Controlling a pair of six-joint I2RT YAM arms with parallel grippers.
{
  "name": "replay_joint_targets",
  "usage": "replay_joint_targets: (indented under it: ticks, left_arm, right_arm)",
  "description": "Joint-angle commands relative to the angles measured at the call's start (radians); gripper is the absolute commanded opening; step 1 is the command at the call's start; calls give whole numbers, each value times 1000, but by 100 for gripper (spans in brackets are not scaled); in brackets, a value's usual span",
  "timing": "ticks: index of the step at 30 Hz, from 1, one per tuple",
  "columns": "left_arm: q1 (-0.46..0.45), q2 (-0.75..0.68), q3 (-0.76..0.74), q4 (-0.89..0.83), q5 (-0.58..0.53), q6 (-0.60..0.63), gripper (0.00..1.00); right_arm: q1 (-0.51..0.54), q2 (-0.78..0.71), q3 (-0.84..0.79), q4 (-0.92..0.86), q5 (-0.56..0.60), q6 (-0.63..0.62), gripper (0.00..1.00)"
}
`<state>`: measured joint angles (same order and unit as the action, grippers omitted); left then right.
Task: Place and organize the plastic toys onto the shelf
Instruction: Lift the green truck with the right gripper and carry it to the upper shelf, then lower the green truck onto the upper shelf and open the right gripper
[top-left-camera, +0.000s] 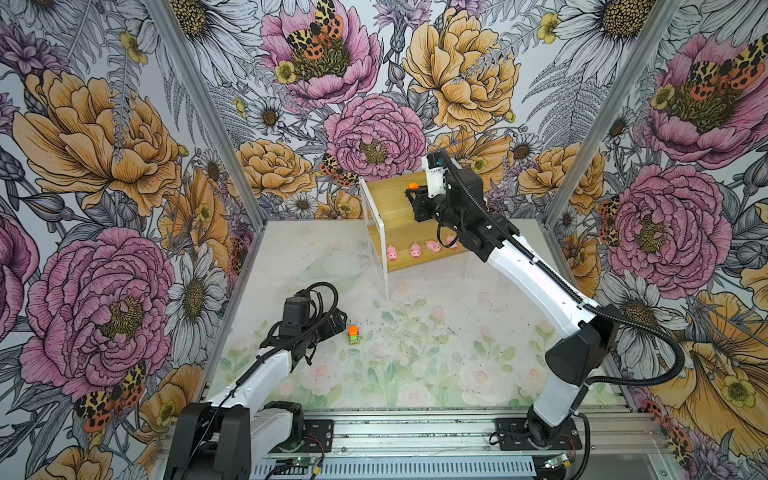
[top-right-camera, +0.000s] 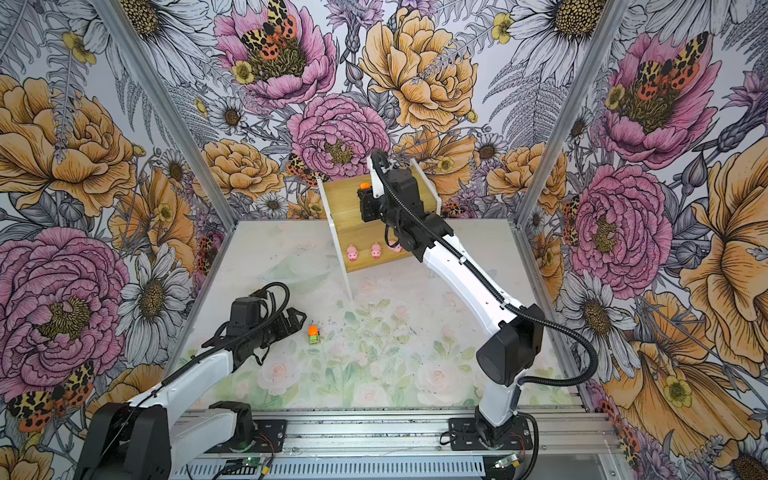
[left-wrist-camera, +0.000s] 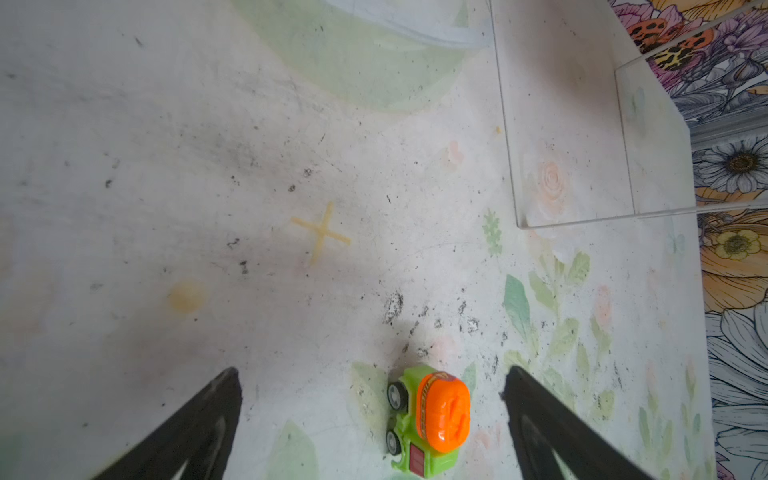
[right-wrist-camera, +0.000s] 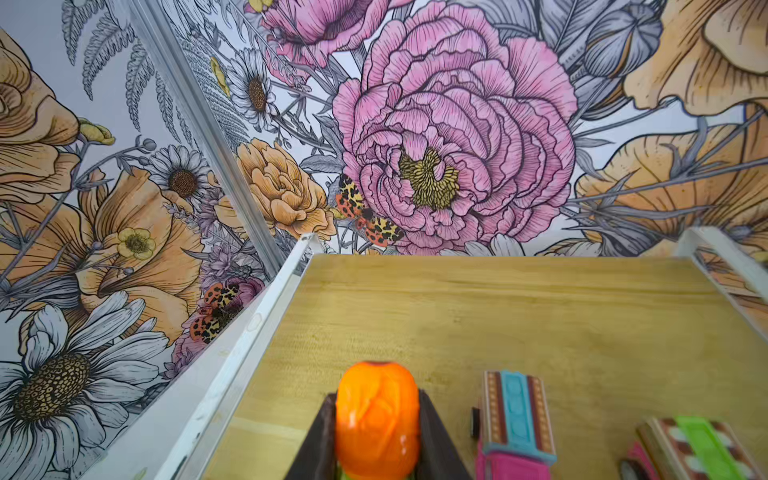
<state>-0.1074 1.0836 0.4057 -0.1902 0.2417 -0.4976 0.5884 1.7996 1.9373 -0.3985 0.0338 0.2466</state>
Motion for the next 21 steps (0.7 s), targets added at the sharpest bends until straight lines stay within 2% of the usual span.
replay_joint_targets:
  ticks: [1, 11, 21]
  left_arm:
    - [3, -12, 8, 5, 9, 10, 99]
    - [3, -5, 12, 6, 9, 10, 99]
    - [5, 0, 13, 6, 9, 12, 99]
  right_arm:
    - [0, 21, 52, -32, 28, 26, 21]
    - [10, 54, 54, -44, 32, 25, 23]
    - [16, 67, 53, -46, 38, 20, 33]
